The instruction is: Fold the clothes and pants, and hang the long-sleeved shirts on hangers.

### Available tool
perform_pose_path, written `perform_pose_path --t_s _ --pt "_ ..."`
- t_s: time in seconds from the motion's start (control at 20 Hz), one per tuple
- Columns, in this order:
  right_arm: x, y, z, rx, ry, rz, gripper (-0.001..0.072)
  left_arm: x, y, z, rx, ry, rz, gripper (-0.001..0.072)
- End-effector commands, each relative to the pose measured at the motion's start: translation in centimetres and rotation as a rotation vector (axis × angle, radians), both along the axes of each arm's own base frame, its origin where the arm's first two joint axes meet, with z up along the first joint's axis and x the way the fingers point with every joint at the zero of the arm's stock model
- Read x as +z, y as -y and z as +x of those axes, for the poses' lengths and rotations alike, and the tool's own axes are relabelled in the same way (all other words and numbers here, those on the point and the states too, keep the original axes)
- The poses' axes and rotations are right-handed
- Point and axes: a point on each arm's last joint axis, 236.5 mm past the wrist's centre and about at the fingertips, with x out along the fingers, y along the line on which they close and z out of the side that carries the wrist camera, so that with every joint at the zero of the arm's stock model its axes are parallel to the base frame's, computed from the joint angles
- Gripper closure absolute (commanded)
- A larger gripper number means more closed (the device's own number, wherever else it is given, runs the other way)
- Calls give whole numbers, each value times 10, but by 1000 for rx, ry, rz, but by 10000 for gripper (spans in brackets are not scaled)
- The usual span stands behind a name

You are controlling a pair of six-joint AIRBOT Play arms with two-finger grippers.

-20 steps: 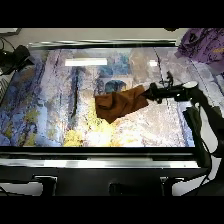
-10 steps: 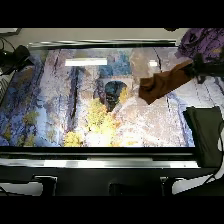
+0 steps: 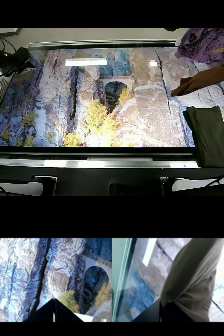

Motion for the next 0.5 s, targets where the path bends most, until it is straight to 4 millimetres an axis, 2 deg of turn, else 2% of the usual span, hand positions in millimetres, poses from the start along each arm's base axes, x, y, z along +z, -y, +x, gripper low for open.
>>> perform_pose_path --t_s 0.0,0.3,0.45 --pt "7 34 -22 -167 -46 -11 687 -3 1 -4 -5 -18 0 691" --pt "29 51 -37 -318 -30 -20 687 -2 2 -4 -6 -18 -4 690" --pt "25 56 -52 -352 -89 -42 687 -2 2 -4 -6 -18 -4 690"
